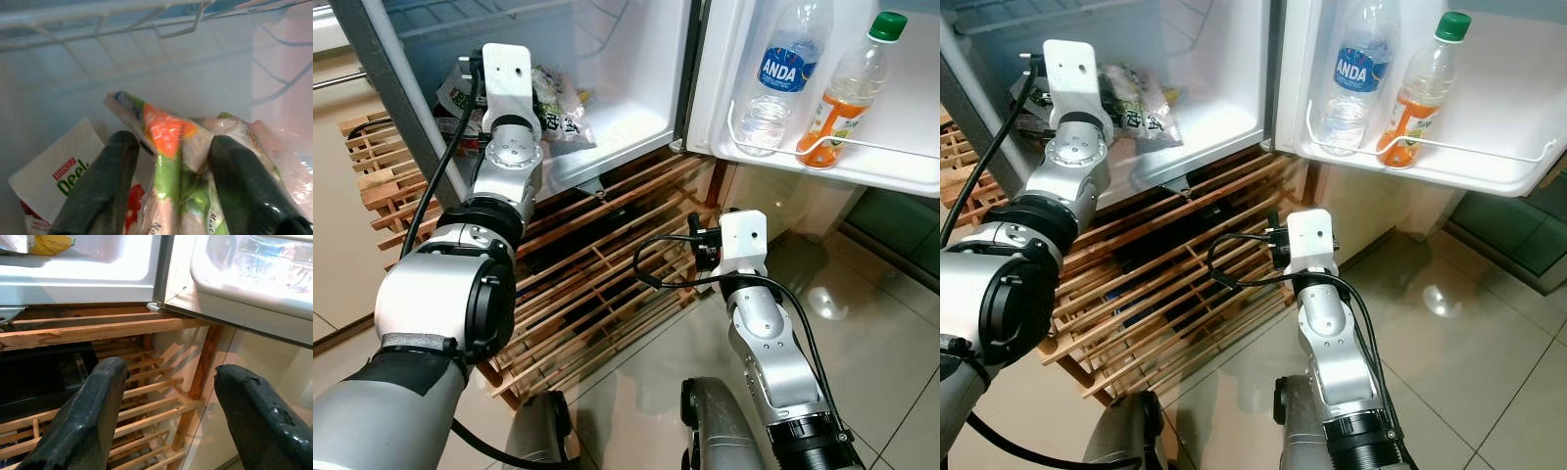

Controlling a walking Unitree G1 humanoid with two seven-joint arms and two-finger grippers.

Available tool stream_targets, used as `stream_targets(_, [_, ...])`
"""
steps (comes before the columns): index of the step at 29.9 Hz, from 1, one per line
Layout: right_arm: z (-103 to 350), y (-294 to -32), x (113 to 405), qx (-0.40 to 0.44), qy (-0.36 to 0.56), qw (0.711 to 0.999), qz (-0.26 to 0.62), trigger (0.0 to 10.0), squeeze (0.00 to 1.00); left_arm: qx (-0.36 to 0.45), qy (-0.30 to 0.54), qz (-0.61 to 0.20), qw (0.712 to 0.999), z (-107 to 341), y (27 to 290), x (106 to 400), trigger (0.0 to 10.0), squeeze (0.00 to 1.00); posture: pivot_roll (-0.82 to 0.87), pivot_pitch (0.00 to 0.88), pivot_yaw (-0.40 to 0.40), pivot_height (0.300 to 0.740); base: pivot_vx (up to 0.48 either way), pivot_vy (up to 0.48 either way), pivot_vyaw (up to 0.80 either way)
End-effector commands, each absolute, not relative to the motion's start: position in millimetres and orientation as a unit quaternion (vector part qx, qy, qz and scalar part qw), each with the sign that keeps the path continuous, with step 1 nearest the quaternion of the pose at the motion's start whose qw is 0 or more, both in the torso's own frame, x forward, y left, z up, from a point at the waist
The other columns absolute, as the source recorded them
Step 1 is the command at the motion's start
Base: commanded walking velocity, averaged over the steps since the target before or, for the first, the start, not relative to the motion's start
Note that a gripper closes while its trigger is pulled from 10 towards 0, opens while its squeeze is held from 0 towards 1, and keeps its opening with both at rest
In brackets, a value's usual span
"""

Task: Restocking fridge

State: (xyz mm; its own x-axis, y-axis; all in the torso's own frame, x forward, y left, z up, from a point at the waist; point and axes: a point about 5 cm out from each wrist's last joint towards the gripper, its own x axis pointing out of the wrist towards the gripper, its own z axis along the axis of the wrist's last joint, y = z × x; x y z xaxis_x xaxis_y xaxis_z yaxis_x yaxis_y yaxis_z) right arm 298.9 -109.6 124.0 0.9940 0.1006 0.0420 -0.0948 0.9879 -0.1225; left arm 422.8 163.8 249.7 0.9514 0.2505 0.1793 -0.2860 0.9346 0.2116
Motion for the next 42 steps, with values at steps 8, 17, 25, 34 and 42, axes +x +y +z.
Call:
stream_targets(8, [127.3,-107.7,297.7,-0.065,-0.027,0.996,0.055,10.0,0.0,0.12,-0.087,0.127,0.981,253.5,159.1,423.2,10.0,1.0,-0.26,0.0,0.043,0.596,0.0,0.0,0.0])
stream_targets(17, [128.1,-106.3,298.0,-0.064,-0.028,0.996,0.058,10.0,0.0,0.228,-0.103,0.119,0.961,250.5,148.8,422.3,10.0,1.0,-0.24,0.0,0.037,0.596,0.0,0.0,0.0])
stream_targets(25, [134.8,-105.1,299.6,-0.062,-0.046,0.995,0.056,10.0,0.0,0.179,-0.156,0.015,0.971,247.5,110.4,417.1,10.0,0.0,-0.22,0.0,0.037,0.596,0.0,0.0,0.0])
stream_targets(34, [140.8,-105.6,306.6,-0.052,-0.055,0.996,0.053,10.0,0.0,0.103,-0.164,-0.046,0.98,221.6,119.1,406.0,10.0,0.0,-0.17,0.0,0.028,0.596,0.0,0.0,0.0])
stream_targets(42, [143.7,-99.6,321.3,-0.034,-0.058,0.996,0.052,10.0,0.0,0.067,-0.146,-0.079,0.984,169.6,133.2,365.1,10.0,0.0,-0.1,0.0,0.029,0.596,0.0,0.0,0.0])
